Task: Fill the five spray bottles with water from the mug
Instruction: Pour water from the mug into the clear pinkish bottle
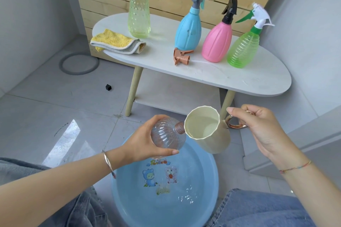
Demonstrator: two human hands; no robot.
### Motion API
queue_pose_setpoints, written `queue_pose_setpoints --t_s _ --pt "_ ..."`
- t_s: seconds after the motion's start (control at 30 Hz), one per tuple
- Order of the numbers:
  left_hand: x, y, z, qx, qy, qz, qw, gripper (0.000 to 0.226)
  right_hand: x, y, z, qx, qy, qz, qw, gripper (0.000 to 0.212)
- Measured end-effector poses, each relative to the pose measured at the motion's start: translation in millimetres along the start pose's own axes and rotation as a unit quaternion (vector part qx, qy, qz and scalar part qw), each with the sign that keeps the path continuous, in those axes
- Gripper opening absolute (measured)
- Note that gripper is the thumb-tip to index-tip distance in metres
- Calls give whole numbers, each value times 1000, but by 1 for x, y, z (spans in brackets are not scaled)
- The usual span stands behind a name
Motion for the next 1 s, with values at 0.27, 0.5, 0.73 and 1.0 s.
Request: queue_pose_setpoints --t_s 0.27,0.5,0.73,1.0 --pt "-3 -3 4 3 2 4 1000 93 -2 -4 7 9 -43 -9 999 52" --pt "-3 -5 8 6 -4 1 1000 93 -7 -8 16 29 -72 -3 997 58" --pt "-5 -6 10 5 3 7 1000 94 -10 -9 18 32 -88 -2 996 56" --pt "-7 -7 11 7 -3 7 1000 92 -10 -10 19 32 -101 -4 994 57"
Point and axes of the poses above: each hand's wrist, its own y-axis towards the middle knuckle, its own x-axis out of the back of the hand, z = x × y, the point moved 10 cm from there along y, towards the middle knuckle, and after that the axes turned 15 degrees about -x, right-handed, at the moved point
